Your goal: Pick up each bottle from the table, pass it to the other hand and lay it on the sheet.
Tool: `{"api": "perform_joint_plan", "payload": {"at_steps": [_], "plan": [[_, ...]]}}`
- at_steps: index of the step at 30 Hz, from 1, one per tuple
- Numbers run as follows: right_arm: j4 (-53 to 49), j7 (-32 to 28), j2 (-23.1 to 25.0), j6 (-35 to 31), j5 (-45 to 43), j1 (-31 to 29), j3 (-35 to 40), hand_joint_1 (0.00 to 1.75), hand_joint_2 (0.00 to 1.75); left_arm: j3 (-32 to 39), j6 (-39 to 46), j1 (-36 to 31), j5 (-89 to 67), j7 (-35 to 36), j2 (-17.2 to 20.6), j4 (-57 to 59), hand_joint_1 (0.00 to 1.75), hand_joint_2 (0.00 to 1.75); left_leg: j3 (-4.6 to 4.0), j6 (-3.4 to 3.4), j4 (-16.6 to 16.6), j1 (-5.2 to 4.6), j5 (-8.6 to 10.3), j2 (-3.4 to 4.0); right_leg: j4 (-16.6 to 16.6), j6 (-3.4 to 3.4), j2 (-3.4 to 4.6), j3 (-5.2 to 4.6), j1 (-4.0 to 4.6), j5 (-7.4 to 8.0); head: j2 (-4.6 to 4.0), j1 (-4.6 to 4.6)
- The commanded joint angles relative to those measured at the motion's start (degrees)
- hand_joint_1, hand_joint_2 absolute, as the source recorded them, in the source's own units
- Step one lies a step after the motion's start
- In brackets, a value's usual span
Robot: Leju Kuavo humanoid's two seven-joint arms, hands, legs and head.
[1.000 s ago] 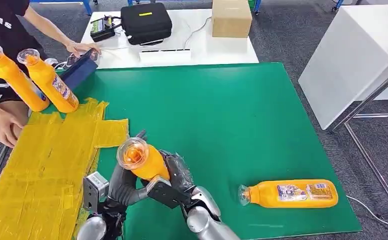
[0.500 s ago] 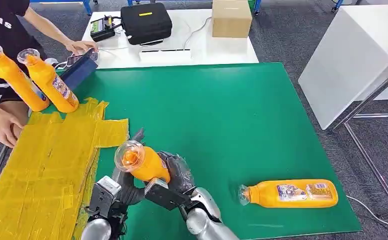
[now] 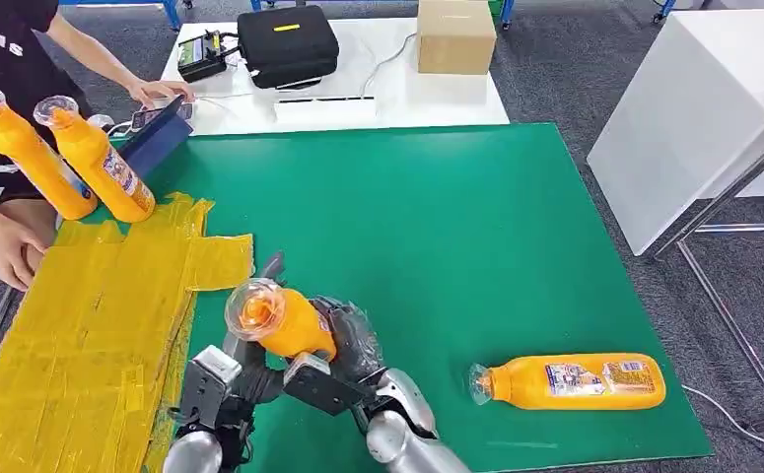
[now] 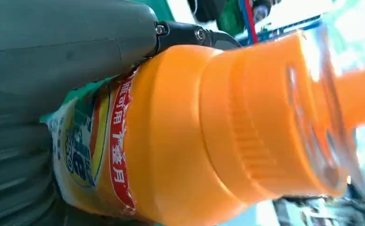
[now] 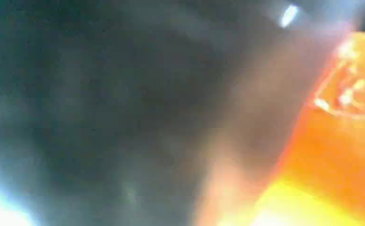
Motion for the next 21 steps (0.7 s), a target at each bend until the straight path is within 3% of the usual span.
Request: {"api": "perform_joint_plan", "payload": {"at_steps": [1, 21], "plan": [[3.41, 0.77, 0.68, -0.03, 0.44, -2.37, 2.02, 1.75, 1.75, -0.05, -2.47, -1.54, 3.57, -0.01, -0.40, 2.92, 1.69, 1.75, 0.24, -0.05, -0.02, 0.04, -0.10, 0.18, -0.06, -0.03, 0.05, 0.25, 0.06, -0.07, 0.00, 0.00], [5.66, 0.05, 0.87, -1.10, -1.68, -2.88, 1.36, 1.69, 1.75, 3.12, -4.63, -0.98, 12.34, -0.32, -0.90, 2.61, 1.75, 1.75, 0.13, -0.03, -0.03, 0.01, -0.05, 0.12, -0.05, -0.02, 0.04, 0.13, 0.03, -0.03, 0.00, 0.00]]}}
